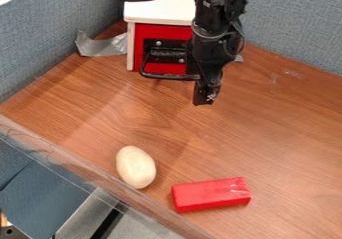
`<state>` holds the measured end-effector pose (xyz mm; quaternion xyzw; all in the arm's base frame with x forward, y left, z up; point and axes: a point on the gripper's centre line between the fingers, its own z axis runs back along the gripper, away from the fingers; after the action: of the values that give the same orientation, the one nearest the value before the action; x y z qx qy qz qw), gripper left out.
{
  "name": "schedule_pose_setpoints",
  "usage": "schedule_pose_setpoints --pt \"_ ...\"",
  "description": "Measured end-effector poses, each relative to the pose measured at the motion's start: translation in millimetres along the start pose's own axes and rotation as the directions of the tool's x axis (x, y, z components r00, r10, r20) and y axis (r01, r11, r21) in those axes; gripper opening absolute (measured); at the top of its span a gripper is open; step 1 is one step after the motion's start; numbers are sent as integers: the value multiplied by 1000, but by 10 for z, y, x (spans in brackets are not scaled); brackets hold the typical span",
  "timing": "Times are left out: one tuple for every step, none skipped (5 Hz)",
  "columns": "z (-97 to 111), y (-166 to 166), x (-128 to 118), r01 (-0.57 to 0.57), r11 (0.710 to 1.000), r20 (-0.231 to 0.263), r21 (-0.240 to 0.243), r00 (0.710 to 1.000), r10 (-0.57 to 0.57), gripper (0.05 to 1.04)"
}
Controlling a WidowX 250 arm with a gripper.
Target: Open the drawer
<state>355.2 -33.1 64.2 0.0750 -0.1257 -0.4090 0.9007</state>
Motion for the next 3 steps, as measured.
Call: schedule_pose_setpoints --pt "4 32 -7 -8 1000 6 9 1000 8 999" --pt "43 124 12 -25 999 18 26 1000 24 999" --pt "74 208 21 -40 998 25 43 999 39 999"
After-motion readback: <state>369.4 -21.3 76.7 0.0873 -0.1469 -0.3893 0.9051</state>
